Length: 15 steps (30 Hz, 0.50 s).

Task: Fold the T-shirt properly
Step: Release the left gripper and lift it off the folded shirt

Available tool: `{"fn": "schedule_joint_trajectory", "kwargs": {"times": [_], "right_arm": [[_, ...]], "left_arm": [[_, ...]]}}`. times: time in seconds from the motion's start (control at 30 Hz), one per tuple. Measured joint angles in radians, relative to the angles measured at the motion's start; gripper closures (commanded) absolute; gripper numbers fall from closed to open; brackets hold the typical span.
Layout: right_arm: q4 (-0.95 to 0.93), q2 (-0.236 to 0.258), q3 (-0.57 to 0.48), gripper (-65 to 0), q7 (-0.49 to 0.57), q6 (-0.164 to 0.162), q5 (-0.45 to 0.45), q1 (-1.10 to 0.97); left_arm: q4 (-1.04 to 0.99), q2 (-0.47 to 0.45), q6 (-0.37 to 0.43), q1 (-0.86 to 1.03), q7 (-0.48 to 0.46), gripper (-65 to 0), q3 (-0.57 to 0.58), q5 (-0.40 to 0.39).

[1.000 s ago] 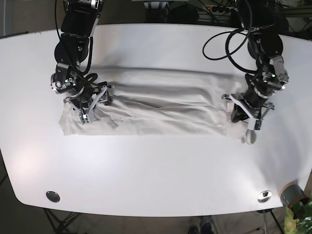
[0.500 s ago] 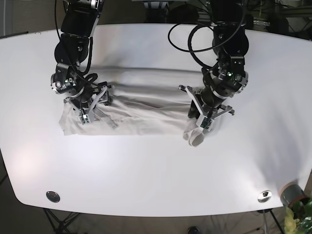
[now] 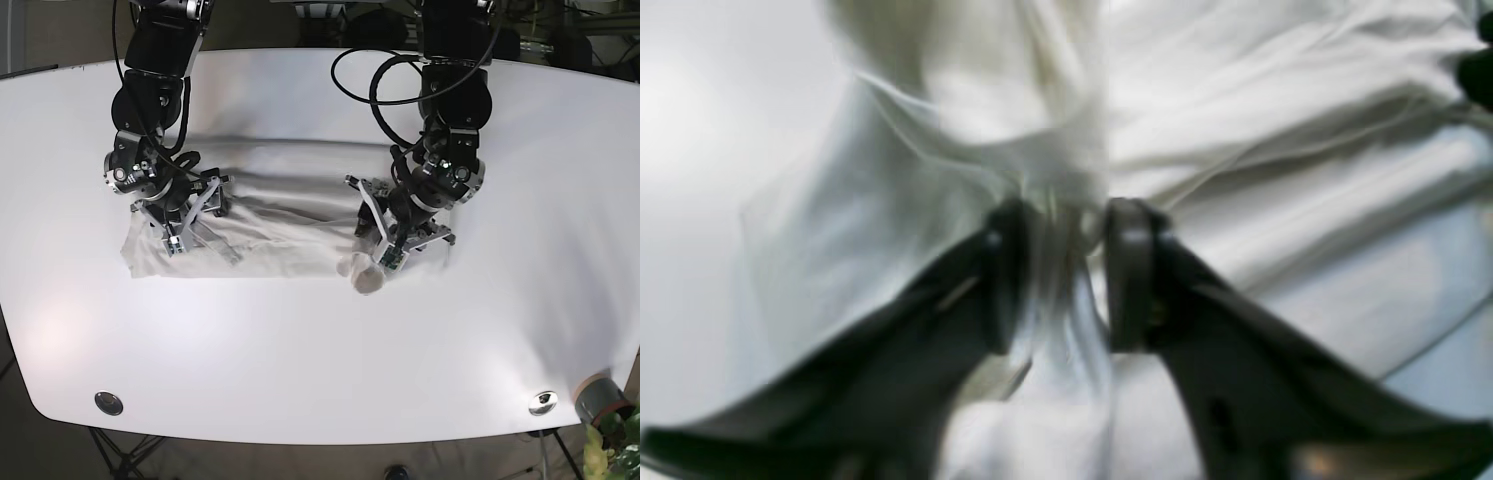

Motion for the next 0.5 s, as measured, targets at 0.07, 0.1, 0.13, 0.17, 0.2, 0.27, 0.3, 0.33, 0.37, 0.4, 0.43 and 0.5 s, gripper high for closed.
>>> {"fn": "schedule_joint_trajectory", "kwargs": {"times": [0.07,0.1,0.13,0.17,0.2,0.27,0.3,0.33,0.37,0.4,0.43,0.5], "right_arm": [[0.0,0.0,0.0,-35.0,0.0,0.0,0.0,0.0],[0.0,0.0,0.0,-35.0,0.0,0.0,0.0,0.0],[0.0,0.0,0.0,-35.0,0.0,0.0,0.0,0.0],[0.0,0.0,0.0,-35.0,0.0,0.0,0.0,0.0],[0.0,0.0,0.0,-35.0,0.0,0.0,0.0,0.0],[0.0,0.0,0.0,-35.0,0.0,0.0,0.0,0.0],[0.0,0.0,0.0,-35.0,0.001,0.0,0.0,0.0],[0.0,0.0,0.0,-35.0,0.001,0.0,0.0,0.0],[0.0,0.0,0.0,-35.0,0.001,0.0,0.0,0.0],[0.0,0.0,0.0,-35.0,0.001,0.0,0.0,0.0],[0.0,0.0,0.0,-35.0,0.0,0.0,-0.001,0.0],[0.0,0.0,0.0,-35.0,0.0,0.0,-0.001,0.0]], "left_arm": [[0.0,-0.001,0.002,0.001,-0.005,-34.2,0.024,0.001],[0.001,-0.003,0.003,0.002,-0.004,-36.1,0.043,0.002],[0.001,-0.004,0.003,0.003,-0.002,-37.4,0.064,0.003],[0.003,-0.006,0.003,0.003,0.0,-37.5,0.087,0.004],[0.006,-0.006,0.003,0.004,0.0,-37.5,0.11,0.003],[0.027,-0.003,-0.006,0.007,0.004,-37.6,0.132,-0.002],[0.042,0.0,-0.005,0.007,0.003,-37.6,0.134,-0.005],[0.066,0.002,-0.005,0.006,0.003,-37.6,0.135,-0.004],[0.085,0.001,-0.004,0.003,0.003,-37.6,0.134,-0.005],[0.102,-0.001,-0.004,0.003,0.003,-37.6,0.134,-0.002],[0.129,-0.004,-0.003,0.001,0.003,-37.5,0.129,-0.003],[0.17,-0.012,0.0,0.001,0.002,-37.4,0.122,-0.002]]}}
